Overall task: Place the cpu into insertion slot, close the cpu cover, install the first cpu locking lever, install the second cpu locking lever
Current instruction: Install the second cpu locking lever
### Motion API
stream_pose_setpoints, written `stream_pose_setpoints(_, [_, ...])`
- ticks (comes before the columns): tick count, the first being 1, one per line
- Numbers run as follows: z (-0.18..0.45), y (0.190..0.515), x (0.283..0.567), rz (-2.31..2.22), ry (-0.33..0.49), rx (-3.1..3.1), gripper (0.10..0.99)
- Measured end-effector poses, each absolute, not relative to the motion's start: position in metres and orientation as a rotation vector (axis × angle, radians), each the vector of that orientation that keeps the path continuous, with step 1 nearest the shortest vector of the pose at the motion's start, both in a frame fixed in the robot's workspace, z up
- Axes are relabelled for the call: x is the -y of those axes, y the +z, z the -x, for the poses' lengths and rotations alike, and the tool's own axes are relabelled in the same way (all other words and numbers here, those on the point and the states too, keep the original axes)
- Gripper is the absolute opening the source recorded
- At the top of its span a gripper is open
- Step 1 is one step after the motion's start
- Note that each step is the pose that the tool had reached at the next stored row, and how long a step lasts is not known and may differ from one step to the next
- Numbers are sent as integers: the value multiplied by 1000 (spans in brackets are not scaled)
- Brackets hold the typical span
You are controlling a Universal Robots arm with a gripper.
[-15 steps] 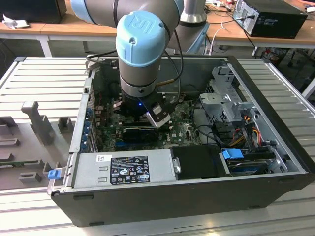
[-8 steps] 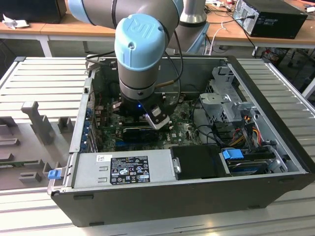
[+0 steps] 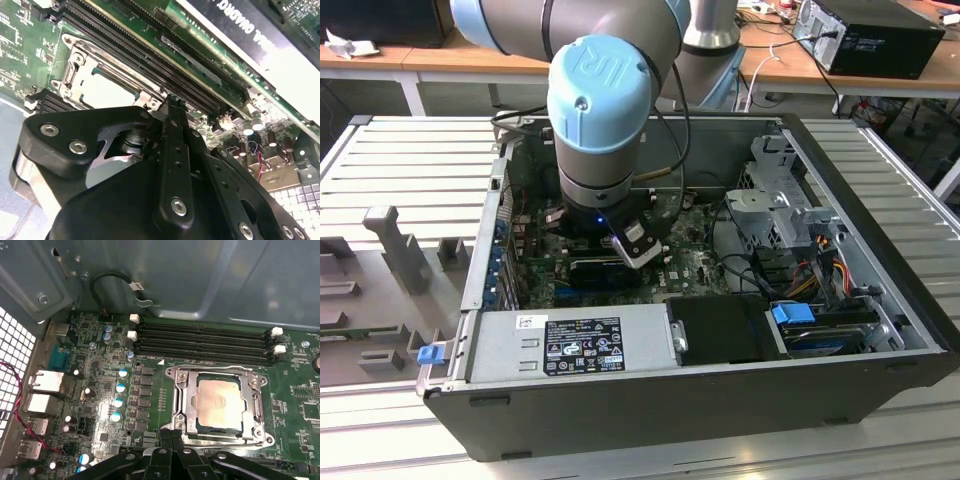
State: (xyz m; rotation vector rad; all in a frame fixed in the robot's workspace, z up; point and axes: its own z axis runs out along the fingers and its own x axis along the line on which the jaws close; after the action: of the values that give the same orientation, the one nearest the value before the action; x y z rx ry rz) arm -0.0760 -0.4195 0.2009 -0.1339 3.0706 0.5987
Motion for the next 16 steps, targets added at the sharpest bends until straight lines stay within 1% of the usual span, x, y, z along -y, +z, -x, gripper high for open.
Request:
stream_pose_setpoints(7, [76, 195, 419, 133, 648, -3059, 106])
stream_pose_setpoints(16, [76, 190, 414, 133, 652, -3058, 106])
